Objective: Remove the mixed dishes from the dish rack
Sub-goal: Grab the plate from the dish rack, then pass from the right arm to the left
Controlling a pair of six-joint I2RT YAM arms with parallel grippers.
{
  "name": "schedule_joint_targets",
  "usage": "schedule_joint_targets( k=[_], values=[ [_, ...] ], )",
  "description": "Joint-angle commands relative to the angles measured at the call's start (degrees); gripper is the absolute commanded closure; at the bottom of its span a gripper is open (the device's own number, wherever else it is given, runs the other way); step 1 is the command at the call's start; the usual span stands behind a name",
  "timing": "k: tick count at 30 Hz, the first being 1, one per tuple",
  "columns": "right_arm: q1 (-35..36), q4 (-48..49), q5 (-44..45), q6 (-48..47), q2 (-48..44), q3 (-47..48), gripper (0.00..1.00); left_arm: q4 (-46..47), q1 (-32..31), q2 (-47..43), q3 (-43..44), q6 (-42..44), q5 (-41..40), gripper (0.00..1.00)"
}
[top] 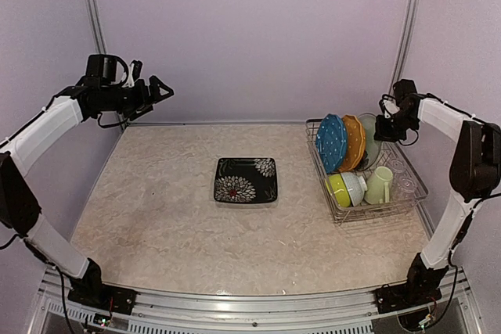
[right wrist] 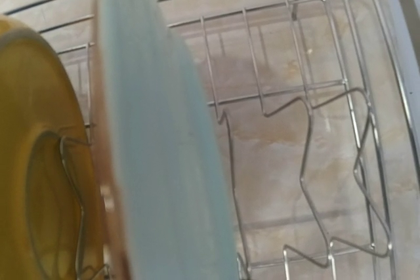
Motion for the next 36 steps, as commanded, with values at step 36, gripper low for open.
schedule_joint_targets(
  k=[36],
  values=[
    [2.15,-11.29,17.89,-1.84,-16.68,23.47,1.00,0.28,-0.63,4.68,5.69,1.88,4.07,0.01]
  ],
)
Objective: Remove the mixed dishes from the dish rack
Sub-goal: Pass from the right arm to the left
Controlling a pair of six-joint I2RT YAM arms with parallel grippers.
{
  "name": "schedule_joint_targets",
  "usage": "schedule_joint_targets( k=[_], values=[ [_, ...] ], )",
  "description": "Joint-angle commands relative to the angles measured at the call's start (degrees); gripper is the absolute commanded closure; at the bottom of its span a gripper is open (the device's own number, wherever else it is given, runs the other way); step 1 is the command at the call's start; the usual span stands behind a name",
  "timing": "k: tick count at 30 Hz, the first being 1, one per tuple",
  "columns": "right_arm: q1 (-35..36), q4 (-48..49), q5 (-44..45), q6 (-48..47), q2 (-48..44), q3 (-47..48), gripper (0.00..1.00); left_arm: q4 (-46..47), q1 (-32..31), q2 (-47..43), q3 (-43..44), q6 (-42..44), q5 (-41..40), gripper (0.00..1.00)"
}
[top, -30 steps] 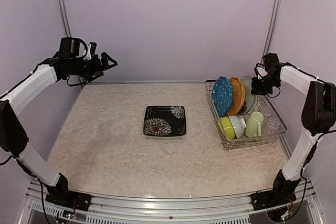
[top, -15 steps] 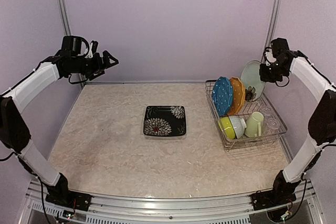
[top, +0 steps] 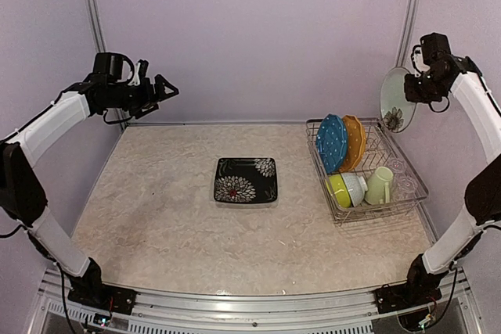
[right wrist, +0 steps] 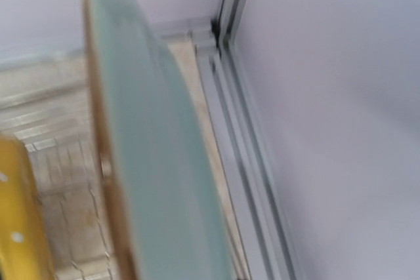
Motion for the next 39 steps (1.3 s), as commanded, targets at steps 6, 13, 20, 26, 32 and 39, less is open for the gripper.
schedule_joint_targets(
  k=[6,13,20,26,32,39],
  values=[
    [0.37,3.38,-16.51,0.01,-3.89,12.33,1.00,-0.22,-2.63,-0.34,4.37,4.53,3.39,0.01],
    [5.32,6.42,-26.05,4.97,-6.69,10.88,1.00,0.28,-5.68,-0.78,5.32,4.23,7.01,0.01],
    [16.80,22.50,-25.79,11.63,-10.31,-3.78,1.00,-0.60,-5.30,-0.27,6.69,-0.29,12.95,0.01],
    [24.31,30.98,-24.43,14.19,-9.27,-10.95,1.00,-3.46,-3.84,-0.62,8.01,-1.75,14.05,0.01],
    [29.04,34.73,-25.08,14.52,-6.92,-13.56,1.00,-5.25,-5.55,-1.50,7.63,-1.16,15.49,0.01],
    [33.36,35.90,-27.62,14.03,-2.54,-11.80,1.00,-5.44,-7.12,-2.83,5.68,0.33,19.46,0.01]
  ],
)
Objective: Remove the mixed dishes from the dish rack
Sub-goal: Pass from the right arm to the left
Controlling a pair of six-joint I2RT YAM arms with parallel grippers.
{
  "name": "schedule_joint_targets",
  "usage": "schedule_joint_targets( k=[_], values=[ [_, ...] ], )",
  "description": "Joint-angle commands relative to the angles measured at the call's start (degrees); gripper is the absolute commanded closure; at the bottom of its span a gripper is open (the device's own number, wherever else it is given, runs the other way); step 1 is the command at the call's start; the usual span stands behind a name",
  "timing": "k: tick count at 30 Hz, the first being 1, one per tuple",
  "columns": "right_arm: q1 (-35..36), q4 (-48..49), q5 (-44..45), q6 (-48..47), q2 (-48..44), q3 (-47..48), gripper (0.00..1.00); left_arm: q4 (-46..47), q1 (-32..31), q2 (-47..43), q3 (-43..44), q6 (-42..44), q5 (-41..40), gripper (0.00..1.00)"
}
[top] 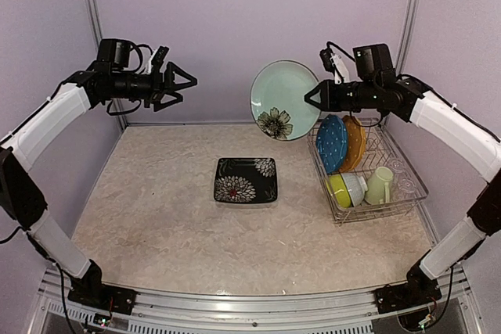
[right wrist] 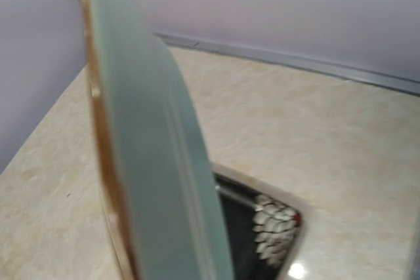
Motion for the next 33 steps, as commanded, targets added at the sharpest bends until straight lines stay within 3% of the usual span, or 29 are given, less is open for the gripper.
schedule_joint_targets(
  k=[1,14,23,27,33],
  values=[
    [2.84,9.33,-3.37,0.72,1.91,2.83,1.00,-1.05,-1.16,-2.61,-1.59,2.06,3.84,0.01],
    [4.49,9.72,-11.88,-1.11,5.37,3.18,1.00,-5.07,-3.03,-2.22,-2.68,6.94,9.66,0.02],
    [4.54,8.06,-16.69,-2.11,5.17,1.04,1.00,-1.83,-5.52,-0.99,-5.49,7.93,12.46,0.13],
    [4.53,9.05,-18.86,-1.80,4.87,0.55,1.00,-4.06,-7.05,1.23,-2.86,10.65,13.71,0.20],
    [4.48,10.25,-22.69,-0.75,4.62,0.47,1.00,-4.65,-8.18,4.84,-0.37,12.37,9.23,0.29]
  ],
)
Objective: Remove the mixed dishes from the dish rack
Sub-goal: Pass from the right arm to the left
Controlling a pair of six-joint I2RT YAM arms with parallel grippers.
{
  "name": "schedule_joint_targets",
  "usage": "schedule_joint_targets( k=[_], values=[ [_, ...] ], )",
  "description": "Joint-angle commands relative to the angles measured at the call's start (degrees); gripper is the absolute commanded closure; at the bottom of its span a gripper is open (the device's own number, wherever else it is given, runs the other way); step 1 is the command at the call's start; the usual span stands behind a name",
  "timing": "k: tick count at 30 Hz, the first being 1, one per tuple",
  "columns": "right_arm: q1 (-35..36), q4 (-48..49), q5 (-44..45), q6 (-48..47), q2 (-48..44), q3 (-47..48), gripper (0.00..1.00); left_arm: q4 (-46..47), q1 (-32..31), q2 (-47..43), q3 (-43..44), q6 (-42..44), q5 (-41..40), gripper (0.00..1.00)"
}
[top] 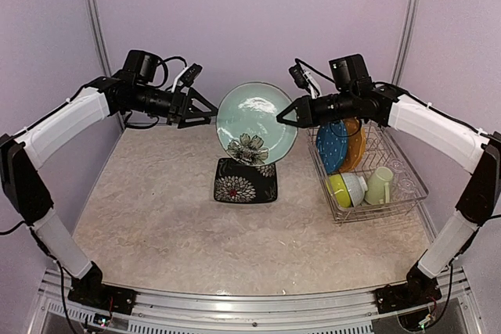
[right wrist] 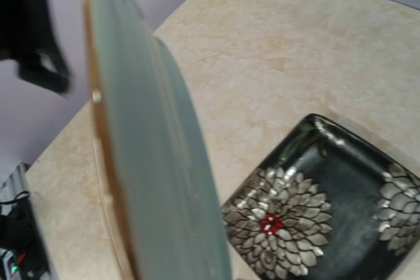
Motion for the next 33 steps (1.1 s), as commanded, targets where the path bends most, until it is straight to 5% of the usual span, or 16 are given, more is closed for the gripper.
schedule_joint_targets(
  k=[1,8,23,27,33],
  values=[
    [0.44,7.80,-5.75,1.24,-2.61,0.49,1.00,-0.62,-0.72,2.38,2.30,2.52,-3.27,0.29],
    [0.45,11.21,-7.77,3.79,-3.71,-2.23,1.00,-1.07,-2.32,5.38,5.79,4.29,-7.46,0.36],
    [0.31,20.82,-8.82,8.56,-4.49,-9.13,1.00,4.00,-2.97,6.79,4.33,-2.48,-0.41,1.00],
    [-0.61,21.14,-8.14,9.53,-4.80,-10.85,0.99,4.57,-2.86,6.76,4.11,-3.61,-0.13,1.00],
    [-4.09,20.20,-7.39,11.33,-3.90,-12.17,0.79,6.67,-0.88,7.83,3.89,-10.16,1.37,1.00]
  ],
)
